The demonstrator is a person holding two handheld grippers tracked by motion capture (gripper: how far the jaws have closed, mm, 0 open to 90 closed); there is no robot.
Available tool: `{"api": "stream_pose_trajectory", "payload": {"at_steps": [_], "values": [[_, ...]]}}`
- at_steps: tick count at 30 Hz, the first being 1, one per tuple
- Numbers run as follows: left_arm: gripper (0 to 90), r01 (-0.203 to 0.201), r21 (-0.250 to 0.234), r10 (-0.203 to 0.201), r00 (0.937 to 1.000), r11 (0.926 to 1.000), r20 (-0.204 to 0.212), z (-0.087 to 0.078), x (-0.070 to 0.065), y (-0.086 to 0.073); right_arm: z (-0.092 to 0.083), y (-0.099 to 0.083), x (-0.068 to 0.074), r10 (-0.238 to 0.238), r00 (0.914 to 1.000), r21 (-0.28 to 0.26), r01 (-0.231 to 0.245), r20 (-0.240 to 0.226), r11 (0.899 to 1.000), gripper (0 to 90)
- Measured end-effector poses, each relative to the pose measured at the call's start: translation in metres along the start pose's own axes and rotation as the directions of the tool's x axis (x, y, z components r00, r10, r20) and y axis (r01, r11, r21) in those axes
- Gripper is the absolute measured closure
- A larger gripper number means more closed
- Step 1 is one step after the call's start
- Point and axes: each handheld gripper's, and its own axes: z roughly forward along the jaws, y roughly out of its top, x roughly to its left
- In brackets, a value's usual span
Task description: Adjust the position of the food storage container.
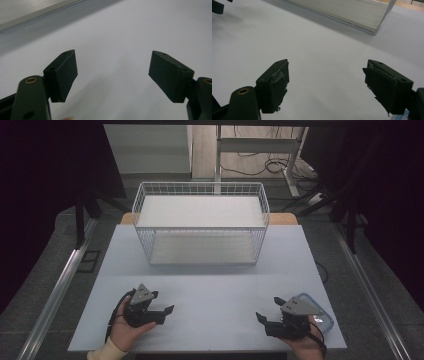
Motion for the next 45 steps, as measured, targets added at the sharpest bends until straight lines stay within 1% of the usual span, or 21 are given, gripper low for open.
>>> {"api": "stream_pose_trajectory", "payload": {"at_steps": [6,17,25,29,33,35,38,39,40,41,43,44,45], "values": [[21.9,0.0,0.0,0.0,1.0,1.0,0.002,0.0,0.0,0.0,0.0,-0.001,-0.002,0.004,1.0,0.002,-0.004,-0.007,1.0,20.5],[21.9,0.003,0.0,-0.003,1.0,1.0,-0.001,0.0,0.0,0.0,0.002,0.0,-0.001,-0.011,0.9994,0.004,0.011,-0.031,1.0,22.0],[21.9,-0.001,0.003,0.001,1.0,1.0,-0.002,0.0,0.0,0.0,0.004,0.0,-0.003,-0.001,0.9991,0.017,0.002,-0.043,1.0,23.4],[21.9,-0.001,0.003,0.001,1.0,1.0,-0.002,0.0,0.0,0.0,0.002,0.002,-0.005,0.005,0.9989,0.018,-0.004,-0.046,1.0,24.8],[21.8,-0.007,0.004,0.007,1.0,1.0,0.007,0.0,-0.002,0.003,-0.005,0.003,-0.009,0.045,0.9985,0.025,-0.045,-0.029,0.999,26.5],[21.7,-0.008,0.005,0.008,0.9999,1.0,0.009,0.0,-0.002,0.003,-0.007,0.003,-0.01,0.05,0.9984,0.028,-0.049,-0.025,0.998,27.2],[21.7,-0.009,0.009,0.009,0.9999,0.9999,0.014,0.001,-0.002,0.002,-0.017,0.011,-0.014,0.029,0.9995,0.042,-0.029,0.015,0.999,31.5],[21.7,-0.008,0.01,0.008,0.9998,0.9999,0.017,0.001,-0.002,0.002,-0.021,0.013,-0.016,0.031,0.9992,0.052,-0.032,0.025,0.998,32.6],[21.7,-0.006,0.011,0.005,0.9998,0.9999,0.017,0.001,-0.002,0.001,-0.024,0.015,-0.018,0.035,0.9988,0.056,-0.037,0.036,0.998,33.7],[21.8,-0.003,0.01,0.003,0.9999,0.9999,0.015,0.001,-0.002,0.001,-0.034,0.019,-0.026,0.056,0.9963,0.077,-0.061,0.065,0.995,37.3],[21.9,0.001,0.005,-0.001,0.9999,1.0,0.015,0.0,-0.001,0.001,-0.043,0.019,-0.033,0.065,0.9936,0.097,-0.074,0.093,0.993,42.3],[21.9,-0.001,0.006,0.001,0.9999,1.0,0.015,0.0,-0.001,0.001,-0.047,0.019,-0.037,0.071,0.9918,0.108,-0.082,0.106,0.991,43.9],[21.9,-0.001,0.006,0.001,0.9999,1.0,0.015,0.0,-0.001,0.001,-0.047,0.019,-0.037,0.071,0.9918,0.108,-0.082,0.106,0.991,43.9]]}}
